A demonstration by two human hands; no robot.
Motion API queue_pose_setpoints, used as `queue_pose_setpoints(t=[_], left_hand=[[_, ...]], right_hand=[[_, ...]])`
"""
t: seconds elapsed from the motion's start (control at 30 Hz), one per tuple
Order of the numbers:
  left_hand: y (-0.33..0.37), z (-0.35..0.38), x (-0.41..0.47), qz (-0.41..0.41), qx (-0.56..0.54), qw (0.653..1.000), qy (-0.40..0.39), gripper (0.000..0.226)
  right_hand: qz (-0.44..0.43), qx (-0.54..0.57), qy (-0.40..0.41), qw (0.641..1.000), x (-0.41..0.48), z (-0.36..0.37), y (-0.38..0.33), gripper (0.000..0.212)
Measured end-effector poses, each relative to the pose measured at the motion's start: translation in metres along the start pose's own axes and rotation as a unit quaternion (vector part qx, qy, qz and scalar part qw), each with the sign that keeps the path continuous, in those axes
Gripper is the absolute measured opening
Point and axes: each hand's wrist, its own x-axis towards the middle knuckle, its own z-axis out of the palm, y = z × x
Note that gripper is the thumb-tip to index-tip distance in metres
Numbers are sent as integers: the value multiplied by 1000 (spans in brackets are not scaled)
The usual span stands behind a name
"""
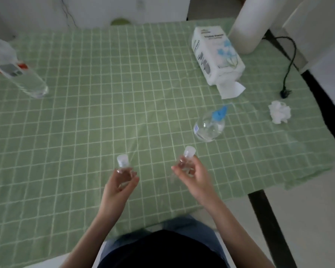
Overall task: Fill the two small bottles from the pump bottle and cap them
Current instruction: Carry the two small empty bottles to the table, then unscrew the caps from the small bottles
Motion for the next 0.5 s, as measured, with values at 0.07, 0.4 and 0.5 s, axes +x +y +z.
queue_pose_setpoints(t=[0.07, 0.4, 0.5], left_hand=[[0, 22, -6, 4, -10, 1000, 28, 25], [3, 76, -13, 5, 15, 995, 100, 33], [5, 73, 12, 10, 40, 995, 90, 40]], right_hand=[[-19, -19, -37, 999, 6, -20, 3, 33], [-67, -56, -116, 989, 24, -67, 25, 32], [-78, -59, -130, 987, 36, -64, 27, 29]])
